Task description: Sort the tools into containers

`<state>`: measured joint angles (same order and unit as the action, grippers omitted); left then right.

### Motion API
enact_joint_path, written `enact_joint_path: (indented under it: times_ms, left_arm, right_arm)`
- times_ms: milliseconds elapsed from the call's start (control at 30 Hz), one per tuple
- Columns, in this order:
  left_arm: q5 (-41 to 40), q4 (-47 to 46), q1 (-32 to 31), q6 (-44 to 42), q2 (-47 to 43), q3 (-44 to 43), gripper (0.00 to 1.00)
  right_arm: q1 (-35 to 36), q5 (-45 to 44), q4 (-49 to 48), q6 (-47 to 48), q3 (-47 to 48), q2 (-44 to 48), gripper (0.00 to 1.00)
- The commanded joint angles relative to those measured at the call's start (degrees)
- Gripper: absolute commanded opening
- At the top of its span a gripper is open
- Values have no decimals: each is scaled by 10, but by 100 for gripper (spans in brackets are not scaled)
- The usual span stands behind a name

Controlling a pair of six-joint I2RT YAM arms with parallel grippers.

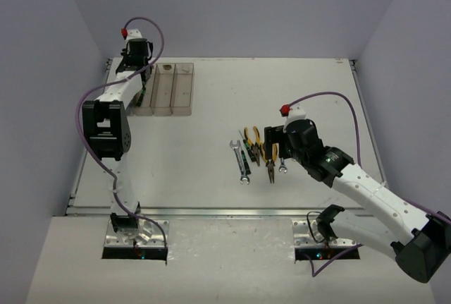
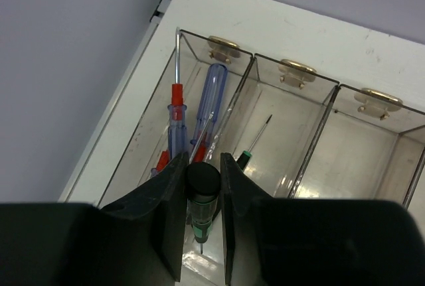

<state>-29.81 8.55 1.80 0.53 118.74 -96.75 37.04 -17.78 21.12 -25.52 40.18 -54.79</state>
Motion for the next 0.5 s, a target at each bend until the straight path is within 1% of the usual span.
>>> enact_joint_path:
  times_ms: [0, 67, 133, 167, 200, 233, 367, 433, 467]
  left_arm:
    - [31, -39, -4, -31, 21, -34, 0]
    - [39, -25, -4, -29, 37, -38, 13]
    - [42, -6, -5, -23, 54, -53, 32]
    - [44, 5, -5, -14, 57, -63, 46]
    - [51, 22, -5, 4, 55, -78, 62]
    - [58, 37, -6, 19, 52, -100, 74]
    - [76, 138, -16, 76, 14, -207, 90]
    - [88, 235, -38, 106, -16, -262, 100]
    - [100, 261, -47, 126, -47, -271, 100]
  right_arm:
    - [0, 10, -13, -5, 2, -4, 99]
    - [0, 9, -13, -4, 3, -8, 99]
    - [0, 10, -13, -5, 3, -13, 99]
    - [0, 10, -13, -4, 3, -16, 99]
    - [0, 12, -13, -3, 3, -20, 99]
    - [-1, 16, -13, -4, 3, -23, 99]
    - [0, 25, -13, -4, 5, -37, 99]
    - [0, 28, -13, -3, 7, -47, 99]
    - [0, 29, -13, -3, 8, -54, 99]
